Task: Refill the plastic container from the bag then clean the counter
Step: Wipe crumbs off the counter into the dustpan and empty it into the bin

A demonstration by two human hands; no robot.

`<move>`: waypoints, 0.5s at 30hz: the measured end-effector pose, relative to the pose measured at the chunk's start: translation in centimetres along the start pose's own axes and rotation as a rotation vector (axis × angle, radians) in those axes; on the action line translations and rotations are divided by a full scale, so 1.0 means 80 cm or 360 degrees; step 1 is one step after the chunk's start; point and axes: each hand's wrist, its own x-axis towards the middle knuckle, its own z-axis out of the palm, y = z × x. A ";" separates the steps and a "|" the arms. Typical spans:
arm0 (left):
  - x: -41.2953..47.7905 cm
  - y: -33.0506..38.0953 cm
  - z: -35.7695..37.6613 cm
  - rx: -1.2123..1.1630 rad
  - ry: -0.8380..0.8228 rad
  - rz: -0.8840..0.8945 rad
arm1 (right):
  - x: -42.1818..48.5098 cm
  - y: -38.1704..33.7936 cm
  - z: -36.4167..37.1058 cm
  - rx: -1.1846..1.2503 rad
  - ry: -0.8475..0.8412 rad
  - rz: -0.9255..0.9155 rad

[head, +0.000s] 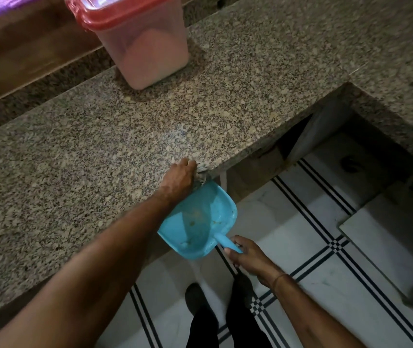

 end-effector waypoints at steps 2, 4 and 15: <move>-0.017 -0.005 0.003 0.0007 0.0040 -0.0085 | -0.001 -0.003 -0.002 0.0020 0.0004 -0.0007; -0.040 -0.008 0.007 0.0104 0.0102 -0.0127 | 0.001 -0.009 -0.005 0.0020 -0.0003 -0.0003; -0.083 -0.024 -0.003 -0.0112 0.0419 -0.0363 | 0.011 -0.011 -0.008 -0.0024 -0.0038 0.0000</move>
